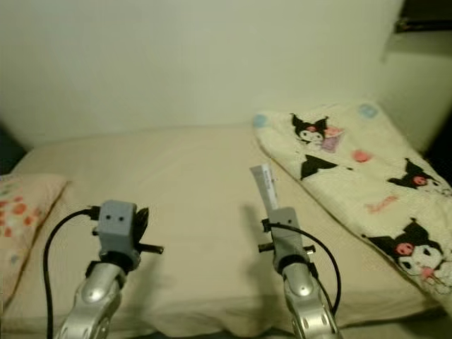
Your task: Clean up the room
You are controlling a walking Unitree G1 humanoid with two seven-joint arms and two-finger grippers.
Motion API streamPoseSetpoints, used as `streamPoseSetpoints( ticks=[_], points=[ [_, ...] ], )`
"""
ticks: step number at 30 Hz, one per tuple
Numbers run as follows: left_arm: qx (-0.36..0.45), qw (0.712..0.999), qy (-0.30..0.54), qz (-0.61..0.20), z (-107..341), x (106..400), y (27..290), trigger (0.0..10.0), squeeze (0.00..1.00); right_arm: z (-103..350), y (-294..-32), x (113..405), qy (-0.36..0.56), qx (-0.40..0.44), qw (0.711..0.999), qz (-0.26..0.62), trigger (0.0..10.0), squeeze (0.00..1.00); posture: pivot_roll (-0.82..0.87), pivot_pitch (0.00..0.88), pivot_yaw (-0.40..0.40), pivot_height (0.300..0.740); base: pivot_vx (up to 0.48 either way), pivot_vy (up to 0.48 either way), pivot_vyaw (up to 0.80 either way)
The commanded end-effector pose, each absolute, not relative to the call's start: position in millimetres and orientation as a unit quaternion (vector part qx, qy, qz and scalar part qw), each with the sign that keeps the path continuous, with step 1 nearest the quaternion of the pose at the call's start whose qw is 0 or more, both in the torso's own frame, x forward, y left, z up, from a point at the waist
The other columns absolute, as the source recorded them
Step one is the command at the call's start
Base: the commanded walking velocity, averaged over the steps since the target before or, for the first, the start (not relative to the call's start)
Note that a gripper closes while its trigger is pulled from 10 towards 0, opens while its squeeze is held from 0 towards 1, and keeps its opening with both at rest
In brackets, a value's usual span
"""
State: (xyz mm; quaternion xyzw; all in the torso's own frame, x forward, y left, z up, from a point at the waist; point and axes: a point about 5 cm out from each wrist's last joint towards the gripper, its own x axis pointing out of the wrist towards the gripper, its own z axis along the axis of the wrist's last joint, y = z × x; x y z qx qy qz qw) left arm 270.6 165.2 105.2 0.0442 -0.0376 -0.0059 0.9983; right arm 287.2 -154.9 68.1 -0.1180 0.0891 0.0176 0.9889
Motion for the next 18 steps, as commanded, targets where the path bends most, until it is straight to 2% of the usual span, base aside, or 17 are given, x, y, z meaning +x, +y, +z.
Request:
streamPoseSetpoints(
  ticks=[1,18],
  points=[
    [0.05,0.998,-0.029,-0.004,101.8,268.2,168.5,10.0,0.0,68.6,-151.3,286.1,0.082,-0.117,0.99,0.021,10.0,0.0,-0.04,0.112,0.036,0.727,0.0,0.307,0.0],
    [0.052,0.998,-0.028,-0.008,101.9,267.5,169.2,10.0,0.0,67.4,-149.6,285.4,0.083,-0.116,0.99,0.022,10.0,0.0,-0.04,0.111,0.04,0.727,0.0,0.307,0.0]
  ],
)
